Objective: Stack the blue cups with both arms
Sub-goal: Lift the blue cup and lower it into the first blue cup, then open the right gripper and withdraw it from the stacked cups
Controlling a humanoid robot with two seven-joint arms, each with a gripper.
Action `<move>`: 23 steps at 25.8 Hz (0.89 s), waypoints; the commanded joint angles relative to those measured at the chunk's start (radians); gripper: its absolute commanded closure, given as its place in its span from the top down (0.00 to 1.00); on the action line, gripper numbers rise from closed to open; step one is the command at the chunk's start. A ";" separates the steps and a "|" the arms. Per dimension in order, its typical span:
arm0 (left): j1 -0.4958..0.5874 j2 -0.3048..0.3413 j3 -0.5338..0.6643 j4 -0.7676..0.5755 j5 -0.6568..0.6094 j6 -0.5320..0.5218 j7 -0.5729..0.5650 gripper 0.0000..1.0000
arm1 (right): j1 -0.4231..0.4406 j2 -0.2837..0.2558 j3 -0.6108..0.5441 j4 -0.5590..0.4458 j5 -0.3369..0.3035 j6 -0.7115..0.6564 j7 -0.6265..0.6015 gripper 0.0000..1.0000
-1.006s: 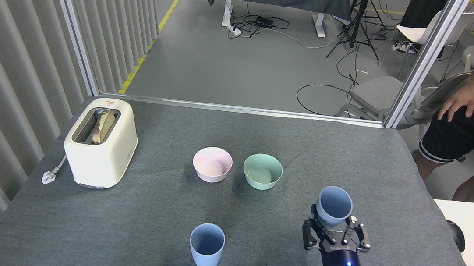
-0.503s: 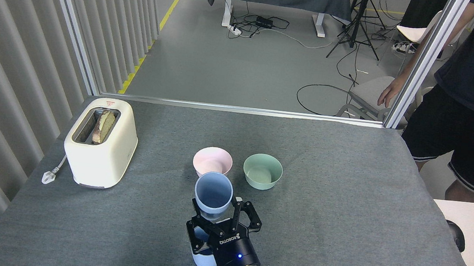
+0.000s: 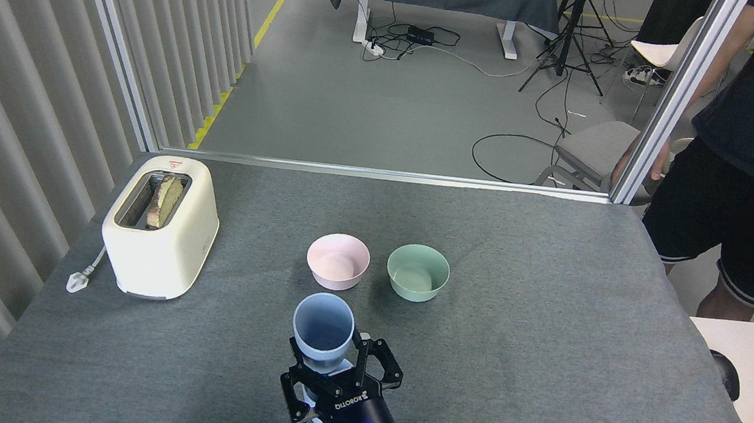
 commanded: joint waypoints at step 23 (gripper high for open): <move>-0.002 -0.001 0.000 0.000 0.000 -0.001 0.000 1.00 | 0.070 -0.005 -0.013 -0.004 -0.008 -0.004 0.014 0.87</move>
